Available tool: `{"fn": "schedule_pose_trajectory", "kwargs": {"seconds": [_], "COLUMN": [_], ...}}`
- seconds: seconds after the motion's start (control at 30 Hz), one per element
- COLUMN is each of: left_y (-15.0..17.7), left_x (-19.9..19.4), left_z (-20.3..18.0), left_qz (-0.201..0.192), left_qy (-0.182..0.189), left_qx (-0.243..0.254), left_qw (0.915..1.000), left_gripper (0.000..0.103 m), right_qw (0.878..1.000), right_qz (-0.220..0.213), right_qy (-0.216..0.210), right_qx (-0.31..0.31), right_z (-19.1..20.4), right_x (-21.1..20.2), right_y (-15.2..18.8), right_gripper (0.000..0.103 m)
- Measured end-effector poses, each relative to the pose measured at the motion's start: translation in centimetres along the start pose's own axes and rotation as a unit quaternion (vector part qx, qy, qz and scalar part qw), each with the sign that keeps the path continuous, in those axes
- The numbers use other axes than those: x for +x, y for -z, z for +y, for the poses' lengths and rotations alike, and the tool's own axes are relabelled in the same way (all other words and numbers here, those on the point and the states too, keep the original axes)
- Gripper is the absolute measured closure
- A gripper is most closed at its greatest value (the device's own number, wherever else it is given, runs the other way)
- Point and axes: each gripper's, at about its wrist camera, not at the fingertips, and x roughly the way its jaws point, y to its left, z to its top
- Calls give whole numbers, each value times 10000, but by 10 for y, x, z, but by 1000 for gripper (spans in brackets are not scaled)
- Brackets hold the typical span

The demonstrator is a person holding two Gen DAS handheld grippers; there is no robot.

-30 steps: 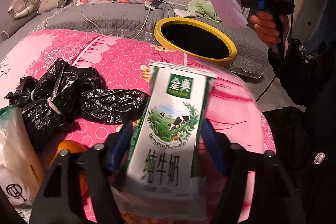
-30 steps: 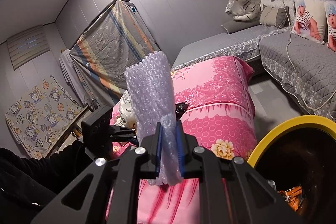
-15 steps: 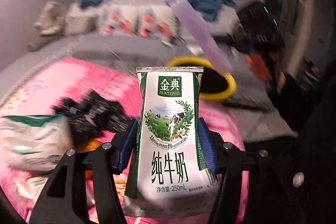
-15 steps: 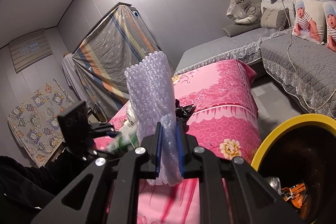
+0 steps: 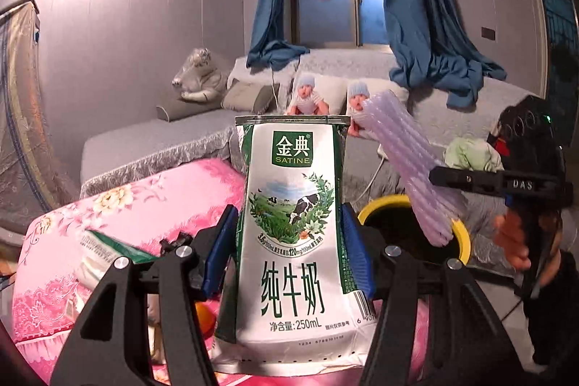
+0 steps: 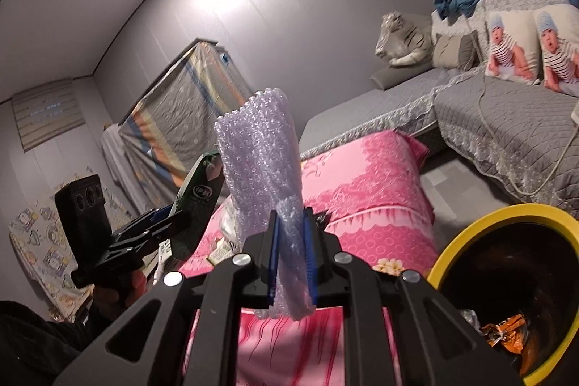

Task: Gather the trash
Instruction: 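Carry the milk carton and foam net in both grippers over the bin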

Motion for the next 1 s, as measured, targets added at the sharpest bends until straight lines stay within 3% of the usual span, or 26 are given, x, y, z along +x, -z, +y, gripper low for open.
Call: {"fn": "schedule_pose_trajectory", "kwargs": {"seconds": [0.23, 0.43, 1.0], "left_y": [-13, -20, -20], "left_x": [17, 41, 111], "left_z": [-36, -65, -122], "left_qz": [37, 6, 212], "left_qy": [41, 56, 521], "left_qx": [74, 353, 510], "left_qw": [10000, 9994, 9971], "left_gripper": [49, 49, 49], "right_qw": [9954, 9828, 9477], "right_qz": [-526, -861, -868], "right_qy": [742, 1565, 3020], "right_qx": [289, 463, 566], "right_z": [-31, -65, -123], "right_x": [-30, -50, -64], "right_y": [0, 10, 42], "right_gripper": [91, 91, 91]}}
